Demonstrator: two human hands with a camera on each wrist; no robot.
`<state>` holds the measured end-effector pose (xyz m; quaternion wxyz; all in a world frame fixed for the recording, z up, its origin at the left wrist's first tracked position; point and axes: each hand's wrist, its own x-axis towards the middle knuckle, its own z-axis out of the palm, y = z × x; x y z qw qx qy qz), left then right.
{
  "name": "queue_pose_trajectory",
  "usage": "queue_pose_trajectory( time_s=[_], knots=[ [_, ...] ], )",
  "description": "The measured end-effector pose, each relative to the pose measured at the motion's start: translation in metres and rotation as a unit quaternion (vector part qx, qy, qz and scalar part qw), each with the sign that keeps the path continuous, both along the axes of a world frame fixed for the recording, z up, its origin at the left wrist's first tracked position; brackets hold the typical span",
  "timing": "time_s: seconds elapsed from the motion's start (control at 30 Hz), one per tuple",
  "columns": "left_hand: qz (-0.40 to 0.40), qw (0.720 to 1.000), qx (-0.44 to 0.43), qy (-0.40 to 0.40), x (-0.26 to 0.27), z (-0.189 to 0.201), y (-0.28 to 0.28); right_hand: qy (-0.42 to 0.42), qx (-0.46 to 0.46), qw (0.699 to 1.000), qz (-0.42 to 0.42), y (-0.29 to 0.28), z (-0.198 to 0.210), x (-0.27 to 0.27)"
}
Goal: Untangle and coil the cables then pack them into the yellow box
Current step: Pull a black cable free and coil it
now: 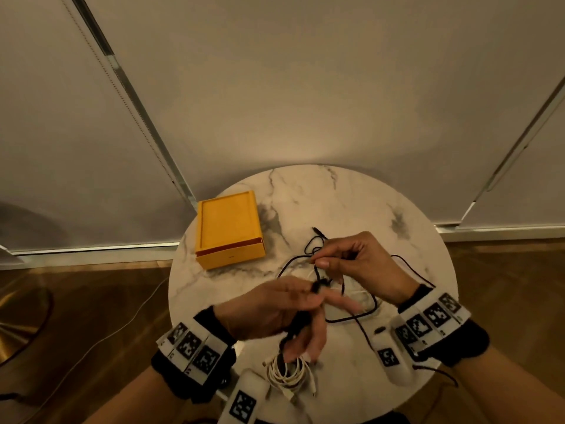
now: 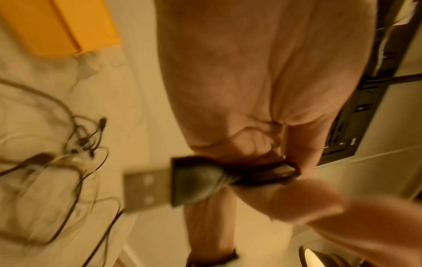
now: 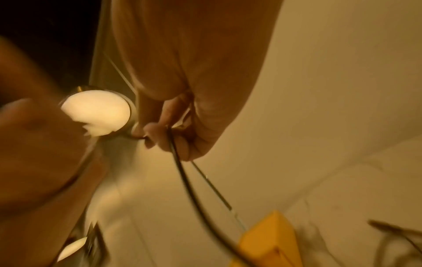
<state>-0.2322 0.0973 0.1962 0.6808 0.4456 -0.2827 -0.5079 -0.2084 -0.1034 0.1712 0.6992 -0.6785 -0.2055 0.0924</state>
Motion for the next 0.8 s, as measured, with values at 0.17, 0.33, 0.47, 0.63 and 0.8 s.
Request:
queue_pose_trajectory(
  time_s=[0.17, 0.33, 0.47, 0.63, 0.8],
  knots=[
    [0.161, 0.985, -0.055, 0.005, 0.022, 0.011, 0.005, -0.024, -0.069, 0.996, 0.042, 0.023, -0.019, -0.024],
    [0.276, 0.960, -0.012, -0.052, 0.027, -0.005, -0.008, -0.032, -0.182, 0.980, 0.070, 0.031, -0.016, -0.029],
    [0.301, 0.843, 0.220, -0.388, 0.027, -0.018, -0.006, -0.031, -0.265, 0.962, 0.061, 0.023, -0.012, -0.022],
    [0.233, 0.759, 0.326, -0.514, 0.023, -0.029, -0.003, -0.133, -0.351, 0.926, 0.042, 0.013, -0.004, -0.015],
    [0.169, 0.831, 0.358, -0.390, 0.024, -0.027, -0.006, -0.174, -0.391, 0.903, 0.027, 0.004, 0.000, -0.006]
  ],
)
